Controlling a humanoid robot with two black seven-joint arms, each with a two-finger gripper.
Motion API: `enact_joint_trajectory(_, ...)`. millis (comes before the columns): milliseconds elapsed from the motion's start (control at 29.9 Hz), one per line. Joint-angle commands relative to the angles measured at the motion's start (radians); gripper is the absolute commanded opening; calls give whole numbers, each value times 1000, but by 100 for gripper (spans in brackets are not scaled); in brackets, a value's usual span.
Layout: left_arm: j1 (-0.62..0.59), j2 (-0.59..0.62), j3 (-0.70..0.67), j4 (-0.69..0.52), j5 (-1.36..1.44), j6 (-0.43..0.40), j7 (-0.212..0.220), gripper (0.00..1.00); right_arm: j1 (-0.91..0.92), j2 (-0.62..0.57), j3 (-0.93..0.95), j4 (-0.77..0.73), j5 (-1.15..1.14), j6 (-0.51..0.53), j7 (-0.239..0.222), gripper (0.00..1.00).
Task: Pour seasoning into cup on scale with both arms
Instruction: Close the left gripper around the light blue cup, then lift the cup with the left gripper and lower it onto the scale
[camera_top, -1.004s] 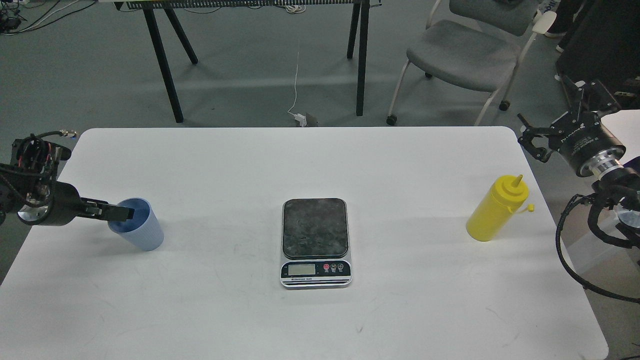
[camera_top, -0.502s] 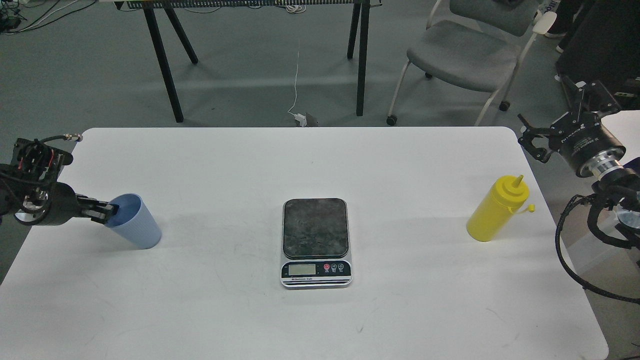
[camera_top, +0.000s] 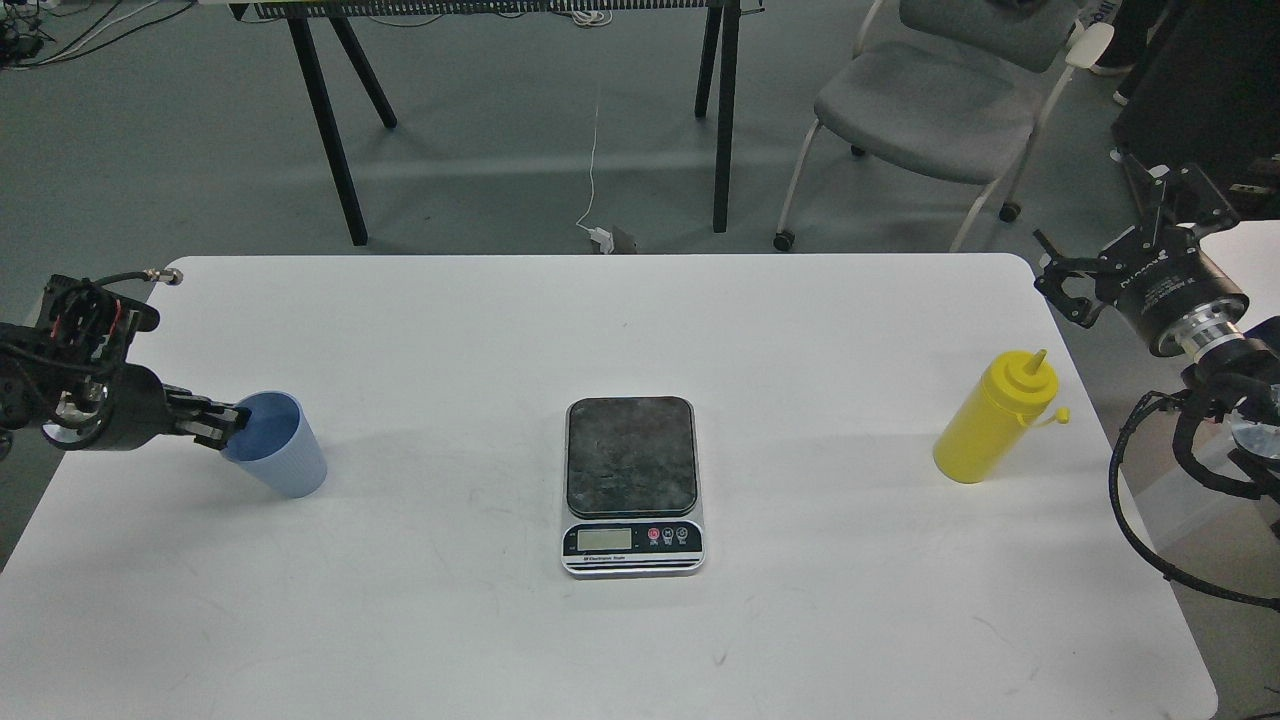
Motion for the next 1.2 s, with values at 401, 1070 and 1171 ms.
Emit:
enact_joint_trajectory(401,-394,-132,-6,-250,0,-132,0,4,-10,-3,2,-2,0,0,14,99)
enact_joint_trajectory(1070,-431,-540,1,-199,41,-132,0,4,-25,-2,5,-1,0,0,29,99)
enact_joint_trajectory(1171,-423,-568,3,-144,43,-132,0,4,-28,0,5,-1,0,0,31,99)
